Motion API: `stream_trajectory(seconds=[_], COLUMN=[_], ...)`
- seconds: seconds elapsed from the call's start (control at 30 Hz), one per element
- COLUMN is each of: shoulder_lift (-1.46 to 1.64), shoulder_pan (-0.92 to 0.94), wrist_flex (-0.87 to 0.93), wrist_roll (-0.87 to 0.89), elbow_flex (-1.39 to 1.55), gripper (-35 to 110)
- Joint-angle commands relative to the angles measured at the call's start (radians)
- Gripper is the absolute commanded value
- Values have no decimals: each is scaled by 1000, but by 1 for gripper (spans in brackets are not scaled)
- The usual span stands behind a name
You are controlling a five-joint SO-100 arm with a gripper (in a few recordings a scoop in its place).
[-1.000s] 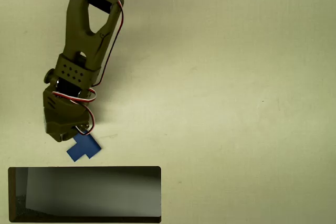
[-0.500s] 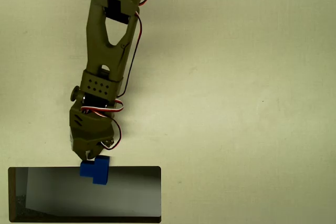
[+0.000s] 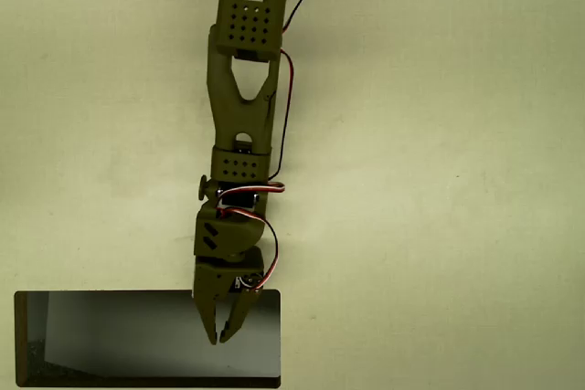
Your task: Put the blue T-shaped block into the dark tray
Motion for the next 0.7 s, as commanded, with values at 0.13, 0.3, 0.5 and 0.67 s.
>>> stream_trajectory(seconds=[0.13,0.3,0.5,0.67], shoulder_lift=[-155,-261,-290,-290], shoulder_pan=[-58,-66,-74,-89], wrist_flex=[-227,-362,-408,-433], wrist_roll=[46,83,74,58], elbow_flex=[-160,-225,-213,-199], gripper=[0,0,0,0])
